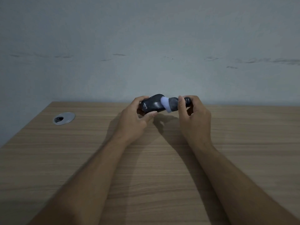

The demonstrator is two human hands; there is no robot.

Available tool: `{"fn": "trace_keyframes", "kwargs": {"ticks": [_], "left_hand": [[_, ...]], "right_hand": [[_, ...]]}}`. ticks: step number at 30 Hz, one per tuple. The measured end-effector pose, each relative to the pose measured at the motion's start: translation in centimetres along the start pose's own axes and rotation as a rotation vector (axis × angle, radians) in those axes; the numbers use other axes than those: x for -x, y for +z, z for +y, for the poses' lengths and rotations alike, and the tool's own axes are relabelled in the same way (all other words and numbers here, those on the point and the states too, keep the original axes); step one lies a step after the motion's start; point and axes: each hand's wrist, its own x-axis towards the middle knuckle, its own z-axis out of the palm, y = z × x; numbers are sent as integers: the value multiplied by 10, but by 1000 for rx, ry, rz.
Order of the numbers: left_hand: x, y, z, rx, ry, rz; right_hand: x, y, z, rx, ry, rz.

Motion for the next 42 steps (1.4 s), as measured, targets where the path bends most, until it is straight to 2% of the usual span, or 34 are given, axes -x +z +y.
{"fn": "trace_keyframes", "kwargs": {"ticks": [4,10,17,21,24,26,30,38,42], "left_hand": [[2,0,3,-28,26,-46],[4,-3,8,-67,20,-21],[4,-3,8,30,-35,-40],[2,-3,7,-54,-66,-18],[0,-2,4,-123,-124,65],[-3,-3,2,-105,-168,113],[-4,-3,0,-8,-247,96],[-9,-5,5,-56,-307,140],[-8,-5,6,-12,-317,122]], "right_hand": [[-3,-5,5,6,38,7],[2,1,-5,-27,-112,-125],[-5,-6,14,59,68,-29],[-1,-3,1,-34,-13,-107],[3,1,0,-34,-70,-160],[3,2,5,-10,-49,-140],[-1,0,12,3,51,-82],[7,3,-3,-49,-67,-212],[1,1,4,-19,-12,-134]]}}
